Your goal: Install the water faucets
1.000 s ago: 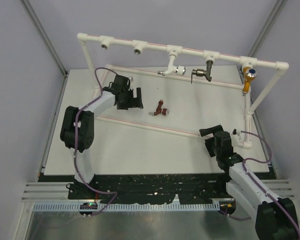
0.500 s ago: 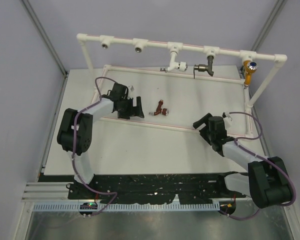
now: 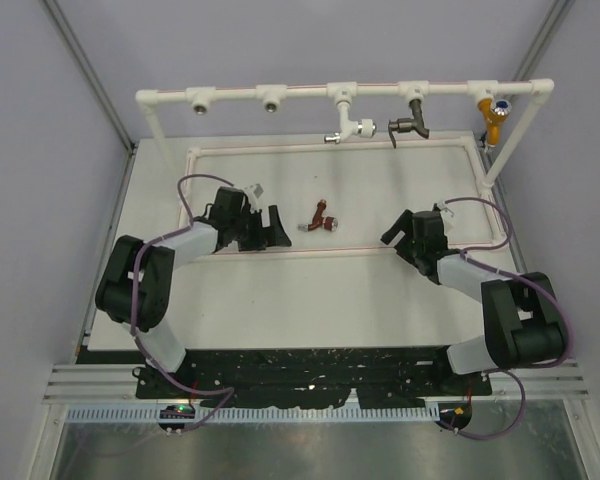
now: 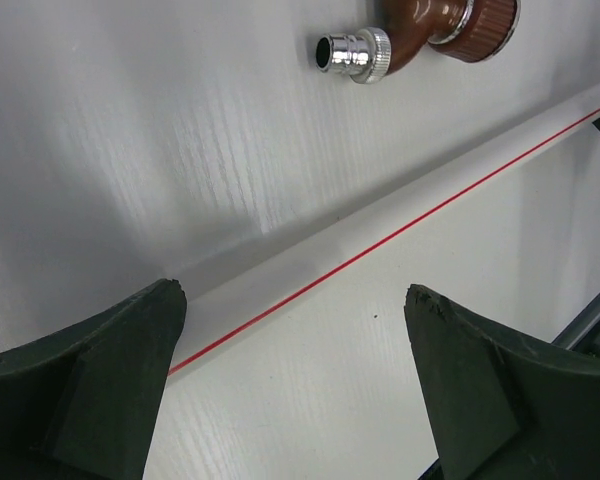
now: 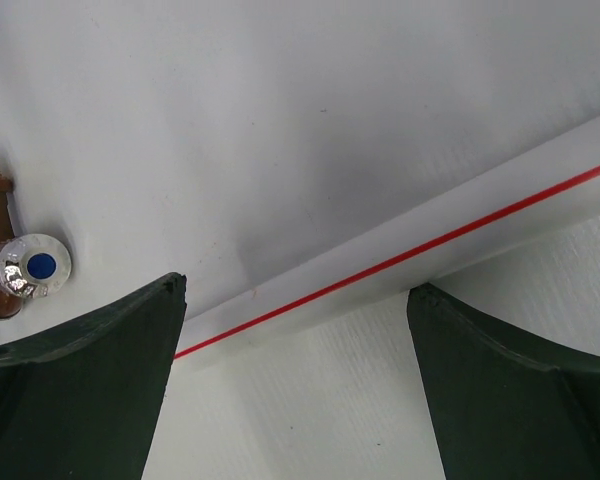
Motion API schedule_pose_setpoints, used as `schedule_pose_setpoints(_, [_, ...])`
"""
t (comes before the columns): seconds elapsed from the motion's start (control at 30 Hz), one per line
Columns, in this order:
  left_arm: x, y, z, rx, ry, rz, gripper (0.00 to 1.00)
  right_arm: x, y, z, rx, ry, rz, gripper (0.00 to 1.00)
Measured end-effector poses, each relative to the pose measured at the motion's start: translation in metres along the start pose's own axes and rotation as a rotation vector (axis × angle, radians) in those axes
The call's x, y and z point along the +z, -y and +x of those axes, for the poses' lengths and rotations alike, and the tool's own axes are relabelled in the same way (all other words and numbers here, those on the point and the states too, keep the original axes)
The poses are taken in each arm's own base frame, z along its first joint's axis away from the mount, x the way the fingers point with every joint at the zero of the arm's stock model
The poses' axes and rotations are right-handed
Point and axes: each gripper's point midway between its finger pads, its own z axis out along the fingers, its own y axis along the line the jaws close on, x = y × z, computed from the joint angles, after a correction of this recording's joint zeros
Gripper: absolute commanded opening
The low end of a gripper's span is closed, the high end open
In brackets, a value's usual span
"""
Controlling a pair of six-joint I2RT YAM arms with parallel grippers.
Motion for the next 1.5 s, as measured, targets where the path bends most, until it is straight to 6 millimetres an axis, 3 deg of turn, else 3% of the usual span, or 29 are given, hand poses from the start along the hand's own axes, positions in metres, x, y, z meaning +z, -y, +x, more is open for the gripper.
schedule_pose_setpoints(0.23, [-0.003, 0.017, 0.026, -0.023, -0.038, 0.039, 0.96, 0.009, 0.007, -0.017, 0.001, 0.015, 0.014, 0.95])
schedule_pose_setpoints(0.43, [0.003, 0.046, 0.052, 0.002, -0.101, 0.077, 0.96, 0.011, 0.019, -0.026, -0.037, 0.028, 0.039, 0.96])
schedule_pose_setpoints(0.67, [0.002, 0.074, 0.082, 0.001, -0.178, 0.116, 0.96, -0.004, 0.022, -0.03, -0.089, 0.031, 0.041, 0.95])
schedule_pose_setpoints(0.83, [-0.012, 0.09, 0.098, -0.005, -0.192, 0.146, 0.97, -0.036, -0.02, -0.067, -0.106, 0.169, -0.128, 0.98])
schedule_pose_setpoints(0.97, [-0.025, 0.1, 0.102, -0.003, -0.18, 0.167, 0.98, -0.056, -0.051, -0.081, -0.131, 0.249, -0.291, 1.0])
schedule_pose_setpoints(1.1, [-0.037, 0.104, 0.091, 0.024, -0.104, 0.16, 0.98, -0.049, -0.073, -0.063, -0.178, 0.21, -0.436, 0.96])
schedule_pose_setpoints(1.27, [-0.06, 0.102, 0.075, 0.074, 0.028, 0.136, 0.98, -0.017, -0.095, -0.016, -0.228, 0.058, -0.551, 0.87])
schedule_pose_setpoints(1.37, [-0.082, 0.099, 0.066, 0.119, 0.124, 0.118, 0.98, 0.004, -0.11, 0.008, -0.249, -0.028, -0.587, 0.83])
schedule_pose_setpoints(1.5, [-0.111, 0.091, 0.053, 0.176, 0.251, 0.066, 0.99, 0.024, -0.14, 0.023, -0.257, -0.082, -0.652, 0.82])
